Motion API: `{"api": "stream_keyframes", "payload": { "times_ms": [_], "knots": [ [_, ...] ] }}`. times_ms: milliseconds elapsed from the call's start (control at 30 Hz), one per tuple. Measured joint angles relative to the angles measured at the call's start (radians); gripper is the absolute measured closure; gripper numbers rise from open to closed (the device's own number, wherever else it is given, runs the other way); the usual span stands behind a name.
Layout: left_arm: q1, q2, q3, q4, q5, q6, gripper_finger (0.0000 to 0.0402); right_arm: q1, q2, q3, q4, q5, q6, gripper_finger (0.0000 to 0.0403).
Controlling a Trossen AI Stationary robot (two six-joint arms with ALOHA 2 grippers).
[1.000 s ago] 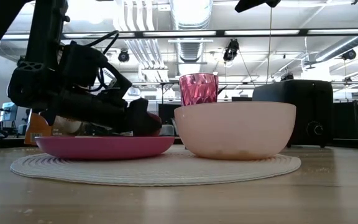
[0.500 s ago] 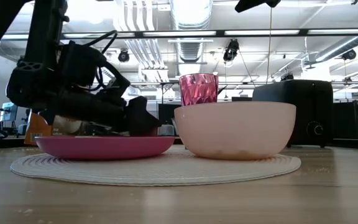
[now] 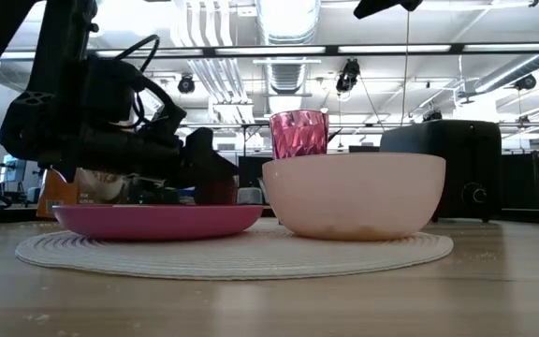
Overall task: Arrange a breakfast setting
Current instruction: Put the apple from the white bin to the top of the pink plate on the white mat, then put the blue spoon from the transparent cup to the right of the orange bowl
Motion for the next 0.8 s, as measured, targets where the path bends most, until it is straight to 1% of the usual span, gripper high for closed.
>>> {"api": "stream_keyframes", "payload": {
  "times_ms": [133,233,433,600,800],
  "knots": [
    [-0.004,-0.029,-0.016,-0.001,0.000,0.000,0.0108,0.000,0.000,0.000,0.000,0.000,0.000,0.0209],
    [-0.004,-0.075,-0.030,-0.001,0.000,0.006,0.0108,0.000,0.000,0.000,0.000,0.000,0.000,0.0209],
    [-0.029,-0.194,-0.040,-0.002,0.000,0.138,0.0108,0.000,0.000,0.000,0.000,0.000,0.000,0.0209],
    [-0.085,-0.318,-0.050,-0.003,0.000,0.182,0.0108,0.000,0.000,0.000,0.000,0.000,0.000,0.0209],
    [-0.203,-0.484,-0.095,-0.030,0.002,0.256,0.0108,0.000,0.000,0.000,0.000,0.000,0.000,0.0209]
  ]
}}
